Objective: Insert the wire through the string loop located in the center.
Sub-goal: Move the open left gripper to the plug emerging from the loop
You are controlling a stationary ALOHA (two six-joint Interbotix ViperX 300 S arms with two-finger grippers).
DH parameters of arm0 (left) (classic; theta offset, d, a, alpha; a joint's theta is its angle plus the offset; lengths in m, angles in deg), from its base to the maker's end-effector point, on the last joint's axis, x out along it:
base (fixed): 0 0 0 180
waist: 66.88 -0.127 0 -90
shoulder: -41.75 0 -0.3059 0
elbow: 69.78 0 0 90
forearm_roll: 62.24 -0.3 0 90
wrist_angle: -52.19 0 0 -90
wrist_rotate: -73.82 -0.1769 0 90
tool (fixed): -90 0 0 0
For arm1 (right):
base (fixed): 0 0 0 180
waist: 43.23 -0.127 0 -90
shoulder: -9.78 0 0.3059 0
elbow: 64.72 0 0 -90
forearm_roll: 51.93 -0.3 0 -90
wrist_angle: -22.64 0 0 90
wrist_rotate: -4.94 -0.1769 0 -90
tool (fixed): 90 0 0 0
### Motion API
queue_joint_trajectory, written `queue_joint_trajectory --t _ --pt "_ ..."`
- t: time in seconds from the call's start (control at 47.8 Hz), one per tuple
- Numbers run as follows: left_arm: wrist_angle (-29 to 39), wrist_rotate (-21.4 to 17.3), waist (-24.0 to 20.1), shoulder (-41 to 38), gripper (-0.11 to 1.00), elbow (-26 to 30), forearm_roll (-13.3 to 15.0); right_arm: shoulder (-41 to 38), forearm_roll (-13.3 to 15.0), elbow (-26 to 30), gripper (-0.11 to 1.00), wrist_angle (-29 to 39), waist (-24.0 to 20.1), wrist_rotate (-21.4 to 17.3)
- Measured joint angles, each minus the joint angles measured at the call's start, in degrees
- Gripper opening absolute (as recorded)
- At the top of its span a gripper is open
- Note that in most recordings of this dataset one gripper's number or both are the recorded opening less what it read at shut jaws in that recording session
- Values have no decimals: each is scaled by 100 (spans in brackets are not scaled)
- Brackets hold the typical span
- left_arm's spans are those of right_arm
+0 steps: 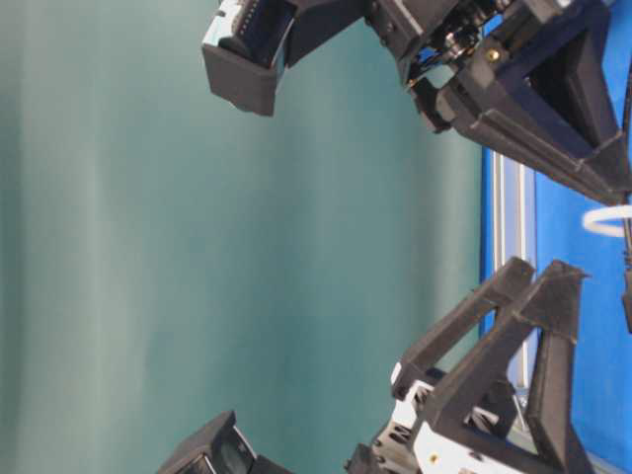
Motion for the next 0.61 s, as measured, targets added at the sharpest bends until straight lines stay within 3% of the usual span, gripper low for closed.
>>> queue_joint_trajectory --t 0.607 --pt "185 18 105 -492 92 44 0 0 0 9 -2 0 0 0"
